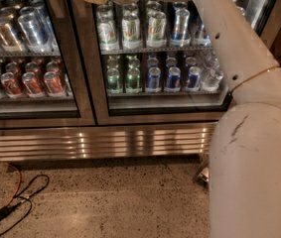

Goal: Open right fridge door

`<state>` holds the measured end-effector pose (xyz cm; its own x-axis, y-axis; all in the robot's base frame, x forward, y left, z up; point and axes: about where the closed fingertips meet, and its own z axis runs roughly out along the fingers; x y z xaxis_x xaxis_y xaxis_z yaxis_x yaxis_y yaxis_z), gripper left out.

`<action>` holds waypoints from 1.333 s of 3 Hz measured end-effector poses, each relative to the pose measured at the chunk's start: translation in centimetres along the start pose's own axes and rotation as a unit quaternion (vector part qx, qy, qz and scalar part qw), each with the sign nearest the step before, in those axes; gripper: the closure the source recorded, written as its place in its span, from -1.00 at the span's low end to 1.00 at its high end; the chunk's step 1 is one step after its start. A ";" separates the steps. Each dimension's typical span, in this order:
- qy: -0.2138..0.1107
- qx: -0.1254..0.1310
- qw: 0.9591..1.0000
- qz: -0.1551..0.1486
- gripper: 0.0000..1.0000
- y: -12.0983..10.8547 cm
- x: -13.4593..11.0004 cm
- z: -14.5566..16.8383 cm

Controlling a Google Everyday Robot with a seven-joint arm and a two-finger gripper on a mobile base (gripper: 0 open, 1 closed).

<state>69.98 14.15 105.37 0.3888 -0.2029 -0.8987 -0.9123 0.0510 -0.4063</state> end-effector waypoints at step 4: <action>0.000 0.000 1.000 0.000 1.00 -1.1 0.4 -0.4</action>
Offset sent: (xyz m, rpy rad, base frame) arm -0.0139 0.0809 -0.0379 -0.0469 0.2755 1.1259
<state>71.11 13.65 105.48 0.3888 -0.2028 -0.8987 -0.9124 0.0509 -0.4062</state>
